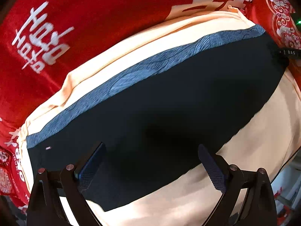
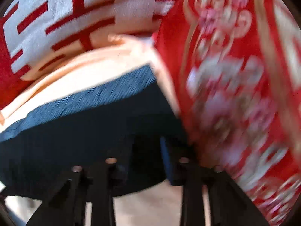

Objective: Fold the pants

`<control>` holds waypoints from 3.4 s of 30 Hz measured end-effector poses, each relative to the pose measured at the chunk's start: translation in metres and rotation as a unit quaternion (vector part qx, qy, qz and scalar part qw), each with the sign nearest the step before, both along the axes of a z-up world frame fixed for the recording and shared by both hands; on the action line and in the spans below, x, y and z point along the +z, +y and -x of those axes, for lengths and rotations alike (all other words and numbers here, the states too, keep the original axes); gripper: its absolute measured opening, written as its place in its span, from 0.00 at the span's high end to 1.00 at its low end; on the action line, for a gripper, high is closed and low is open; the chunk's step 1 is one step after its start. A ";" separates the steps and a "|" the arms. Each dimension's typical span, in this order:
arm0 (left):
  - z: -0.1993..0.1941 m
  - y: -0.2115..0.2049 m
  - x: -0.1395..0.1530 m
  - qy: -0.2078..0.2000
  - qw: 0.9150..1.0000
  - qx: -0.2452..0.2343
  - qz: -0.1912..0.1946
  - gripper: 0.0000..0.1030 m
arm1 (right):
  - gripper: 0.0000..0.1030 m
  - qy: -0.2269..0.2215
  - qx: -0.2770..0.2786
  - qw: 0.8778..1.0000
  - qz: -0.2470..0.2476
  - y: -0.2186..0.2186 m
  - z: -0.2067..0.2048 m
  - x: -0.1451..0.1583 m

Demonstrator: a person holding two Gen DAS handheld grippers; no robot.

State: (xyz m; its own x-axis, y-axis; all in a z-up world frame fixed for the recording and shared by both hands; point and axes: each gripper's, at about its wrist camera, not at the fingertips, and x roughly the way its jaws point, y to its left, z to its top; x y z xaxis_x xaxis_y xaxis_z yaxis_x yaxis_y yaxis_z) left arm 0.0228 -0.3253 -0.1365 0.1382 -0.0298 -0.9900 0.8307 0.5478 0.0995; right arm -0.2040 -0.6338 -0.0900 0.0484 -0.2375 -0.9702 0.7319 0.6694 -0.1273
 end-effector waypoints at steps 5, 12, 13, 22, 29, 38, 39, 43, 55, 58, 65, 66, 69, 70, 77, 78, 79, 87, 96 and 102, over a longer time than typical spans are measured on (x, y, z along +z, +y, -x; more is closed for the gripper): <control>0.003 -0.018 -0.003 0.001 1.000 0.011 0.000 0.04 | 0.70 -0.051 -0.006 0.998 -0.028 0.006 0.005 0.022; 0.007 -0.045 -0.007 -0.003 0.999 0.031 0.011 0.04 | 0.60 -0.073 0.004 0.991 -0.111 0.045 0.023 0.017; 0.007 -0.048 -0.008 -0.002 0.999 0.035 0.012 0.04 | 0.57 -0.088 -0.026 0.987 -0.133 0.050 0.037 0.015; 0.007 -0.073 -0.032 -0.006 0.997 0.071 0.007 0.04 | 0.57 -0.155 -0.200 0.952 -0.173 0.021 0.083 -0.015; 0.009 -0.075 -0.039 -0.007 0.997 0.075 0.004 0.04 | 0.87 -0.154 -0.136 0.972 -0.118 0.025 0.062 0.009; 0.017 -0.065 -0.040 -0.007 0.995 0.095 0.014 0.01 | 0.63 -0.168 -0.141 0.965 -0.146 0.024 0.082 0.006; 0.018 -0.065 -0.039 -0.008 0.995 0.095 0.014 0.01 | 0.60 -0.182 -0.148 0.958 -0.167 0.027 0.088 0.006; 0.020 -0.065 -0.040 -0.006 0.994 0.104 0.015 0.01 | 0.58 -0.236 -0.196 0.925 -0.222 0.045 0.108 -0.009; 0.013 -0.063 -0.044 -0.007 0.995 0.097 0.018 0.01 | 0.58 -0.346 -0.244 0.877 -0.227 0.040 0.110 -0.031; 0.013 -0.062 -0.045 -0.007 0.995 0.096 0.017 0.01 | 0.57 -0.348 -0.237 0.878 -0.227 0.036 0.107 -0.031; 0.012 -0.061 -0.047 -0.006 0.995 0.095 0.021 0.00 | 0.54 -0.352 -0.211 0.886 -0.214 0.027 0.087 -0.033; 0.012 -0.060 -0.048 -0.006 0.995 0.095 0.022 0.00 | 0.54 -0.354 -0.211 0.886 -0.213 0.025 0.085 -0.034; 0.012 -0.059 -0.047 -0.008 0.995 0.093 0.021 0.00 | 0.52 -0.362 -0.219 0.882 -0.209 0.021 0.078 -0.038; 0.013 -0.059 -0.048 -0.009 0.995 0.093 0.022 0.00 | 0.52 -0.363 -0.224 0.880 -0.208 0.020 0.075 -0.039; 0.019 -0.060 -0.040 -0.006 0.995 0.093 0.021 0.16 | 0.84 -0.304 -0.245 0.893 -0.225 0.011 0.064 -0.035; 0.019 -0.061 -0.034 0.005 0.994 0.100 0.032 0.34 | 0.84 -0.300 -0.238 0.897 -0.220 0.012 0.062 -0.031; 0.019 -0.062 -0.029 0.016 0.994 0.103 0.040 0.37 | 0.85 -0.299 -0.222 0.904 -0.211 0.014 0.060 -0.023; 0.049 -0.099 -0.024 0.083 0.987 0.069 0.119 0.37 | 0.87 -0.299 -0.144 0.929 -0.166 0.029 0.043 0.024; 0.068 -0.100 -0.037 0.064 0.988 0.050 0.128 0.37 | 0.87 -0.258 -0.024 0.961 -0.096 0.069 -0.001 0.068; 0.040 -0.057 -0.019 0.087 0.985 0.073 0.132 0.37 | 0.87 -0.205 0.066 0.976 -0.030 0.119 -0.042 0.095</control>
State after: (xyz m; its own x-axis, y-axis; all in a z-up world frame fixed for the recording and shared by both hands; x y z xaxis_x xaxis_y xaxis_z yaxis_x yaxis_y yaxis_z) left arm -0.0169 -0.3821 -0.1557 -0.0109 -0.2808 -0.9597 0.7335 0.6501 -0.1985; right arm -0.1617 -0.5143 0.0047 0.4626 -0.1464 -0.8744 0.6193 0.7591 0.2005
